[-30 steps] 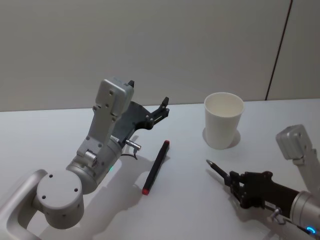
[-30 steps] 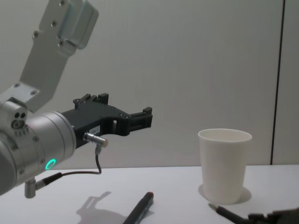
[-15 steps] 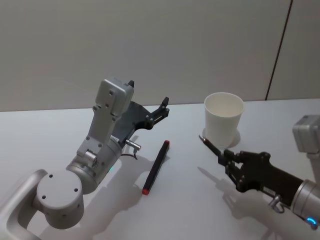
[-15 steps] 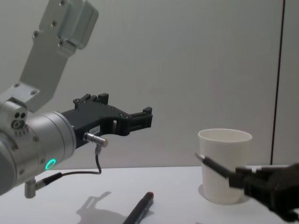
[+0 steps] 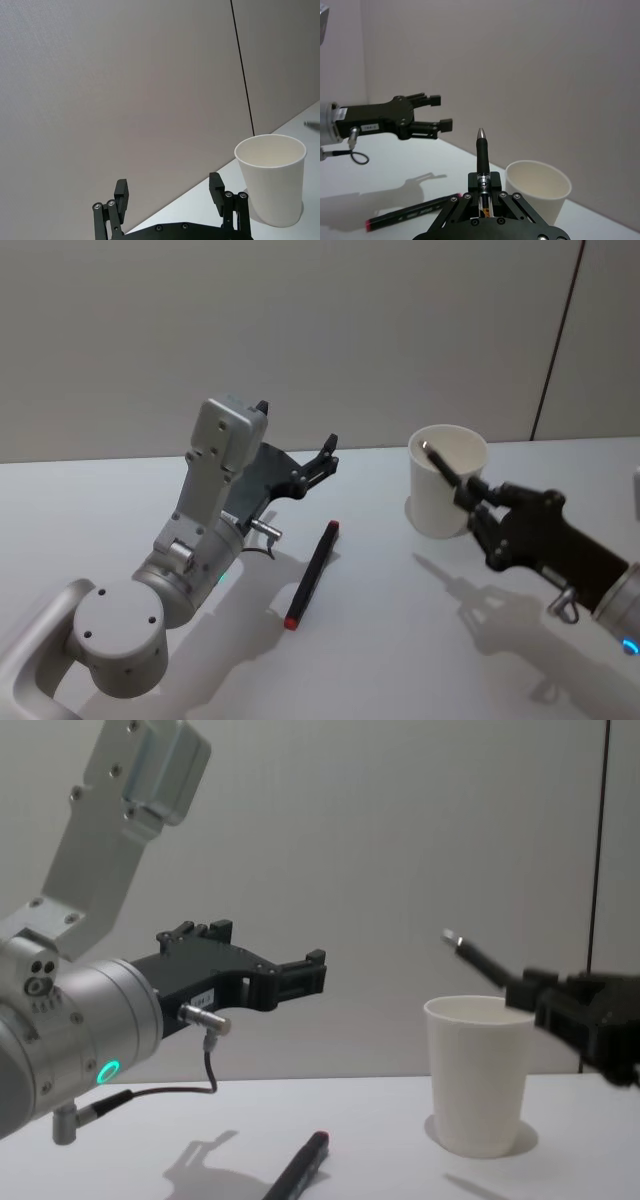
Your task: Place the pen into the pen holder.
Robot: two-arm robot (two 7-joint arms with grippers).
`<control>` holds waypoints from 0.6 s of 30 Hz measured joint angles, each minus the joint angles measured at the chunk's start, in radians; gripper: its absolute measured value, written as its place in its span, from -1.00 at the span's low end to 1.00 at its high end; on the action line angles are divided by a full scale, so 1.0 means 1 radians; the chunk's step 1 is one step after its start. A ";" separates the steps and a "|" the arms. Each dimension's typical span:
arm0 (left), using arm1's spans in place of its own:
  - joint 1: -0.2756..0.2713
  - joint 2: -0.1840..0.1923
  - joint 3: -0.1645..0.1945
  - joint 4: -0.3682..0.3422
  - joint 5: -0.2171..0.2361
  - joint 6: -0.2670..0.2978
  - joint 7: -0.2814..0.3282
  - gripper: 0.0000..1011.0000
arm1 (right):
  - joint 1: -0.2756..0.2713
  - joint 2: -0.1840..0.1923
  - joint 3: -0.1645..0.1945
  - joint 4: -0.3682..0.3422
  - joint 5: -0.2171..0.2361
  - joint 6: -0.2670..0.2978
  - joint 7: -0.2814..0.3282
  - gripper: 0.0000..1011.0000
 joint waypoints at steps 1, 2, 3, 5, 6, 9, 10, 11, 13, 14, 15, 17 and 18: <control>0.000 0.000 0.000 0.000 0.000 0.000 0.000 0.98 | 0.008 -0.004 0.002 0.007 -0.007 -0.021 -0.008 -0.74; 0.000 0.000 0.000 0.000 0.000 0.000 0.000 0.98 | 0.011 -0.006 0.003 0.011 -0.011 -0.032 -0.012 -0.74; 0.000 0.000 0.000 0.000 0.000 0.000 0.000 0.98 | 0.015 -0.008 0.003 0.015 -0.014 -0.042 -0.016 -0.74; 0.000 0.000 0.000 0.000 0.000 0.000 0.000 0.98 | 0.027 -0.016 0.006 0.029 -0.029 -0.076 -0.031 -0.74; 0.000 0.000 0.000 0.000 0.000 0.000 0.000 0.98 | 0.034 -0.019 0.006 0.037 -0.035 -0.090 -0.037 -0.74; 0.000 0.000 0.000 0.000 0.000 0.000 0.000 0.98 | 0.059 -0.033 0.009 0.064 -0.053 -0.130 -0.053 -0.74; 0.000 0.000 0.000 0.000 0.000 0.000 0.000 0.98 | 0.066 -0.036 0.009 0.071 -0.058 -0.139 -0.057 -0.74; 0.000 0.000 0.000 0.000 0.000 0.000 0.000 0.98 | 0.078 -0.044 0.010 0.085 -0.065 -0.157 -0.062 -0.74; 0.000 0.000 0.000 0.000 0.000 0.000 0.000 0.98 | 0.091 -0.051 0.010 0.099 -0.072 -0.177 -0.068 -0.74; 0.000 0.000 0.000 0.000 0.000 0.000 0.000 0.98 | 0.106 -0.059 0.010 0.115 -0.078 -0.194 -0.072 -0.74; 0.000 0.000 0.000 0.000 0.000 0.000 0.000 0.98 | 0.106 -0.059 0.010 0.115 -0.078 -0.194 -0.072 -0.74; 0.000 0.000 0.000 0.000 0.000 0.000 0.000 0.98 | 0.126 -0.071 0.010 0.136 -0.087 -0.219 -0.077 -0.74; 0.000 0.000 0.000 0.000 0.000 0.000 0.000 0.98 | 0.140 -0.079 0.010 0.153 -0.092 -0.235 -0.080 -0.74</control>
